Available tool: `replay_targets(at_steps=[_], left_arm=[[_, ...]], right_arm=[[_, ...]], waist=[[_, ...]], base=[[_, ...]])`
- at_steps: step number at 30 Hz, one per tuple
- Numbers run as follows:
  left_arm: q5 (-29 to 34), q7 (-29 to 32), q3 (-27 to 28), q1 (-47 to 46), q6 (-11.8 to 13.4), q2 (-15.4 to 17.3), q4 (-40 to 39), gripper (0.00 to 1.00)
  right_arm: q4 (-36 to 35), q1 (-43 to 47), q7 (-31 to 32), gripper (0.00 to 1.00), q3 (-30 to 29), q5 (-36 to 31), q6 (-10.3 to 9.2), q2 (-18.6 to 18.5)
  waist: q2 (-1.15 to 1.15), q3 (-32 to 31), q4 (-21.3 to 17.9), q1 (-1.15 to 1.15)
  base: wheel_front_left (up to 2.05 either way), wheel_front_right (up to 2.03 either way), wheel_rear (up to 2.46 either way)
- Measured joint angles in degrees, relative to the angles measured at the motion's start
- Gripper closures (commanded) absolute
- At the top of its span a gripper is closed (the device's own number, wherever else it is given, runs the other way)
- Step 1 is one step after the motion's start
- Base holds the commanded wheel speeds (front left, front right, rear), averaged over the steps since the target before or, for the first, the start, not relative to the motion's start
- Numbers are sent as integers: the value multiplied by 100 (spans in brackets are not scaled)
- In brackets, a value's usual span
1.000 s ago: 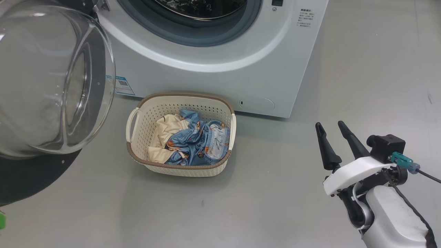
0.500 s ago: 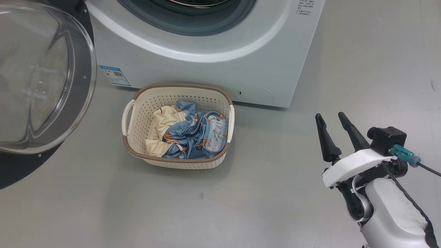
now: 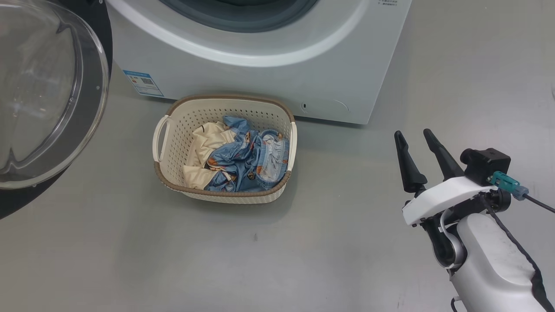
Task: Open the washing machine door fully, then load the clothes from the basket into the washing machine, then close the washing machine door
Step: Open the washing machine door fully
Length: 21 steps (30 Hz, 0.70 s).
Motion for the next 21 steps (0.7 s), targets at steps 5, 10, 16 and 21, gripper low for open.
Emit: replay_targets(at_steps=[5, 10, 16, 21], left_arm=[[1, 12, -21, -102, -1, 1, 134, 100], [1, 11, -51, -196, -9, 1, 265, 100], [1, -8, -127, -301, -102, 0, 446, 100], [1, -33, -169, -318, -154, -8, 565, 100]], right_arm=[[26, -13, 0, 0, 2, -1, 0, 11], [44, -14, 0, 0, 9, -1, 0, 15], [53, -39, 0, 0, 38, -1, 0, 15], [69, -68, 0, 0, 62, -1, 0, 15]], waist=[[0, 27, -13, 0], [0, 31, -15, 0], [0, 16, 0, 0], [0, -1, 19, 0]], base=[[0, 0, 0], [0, 0, 0], [0, 0, 0], [0, 0, 0]])
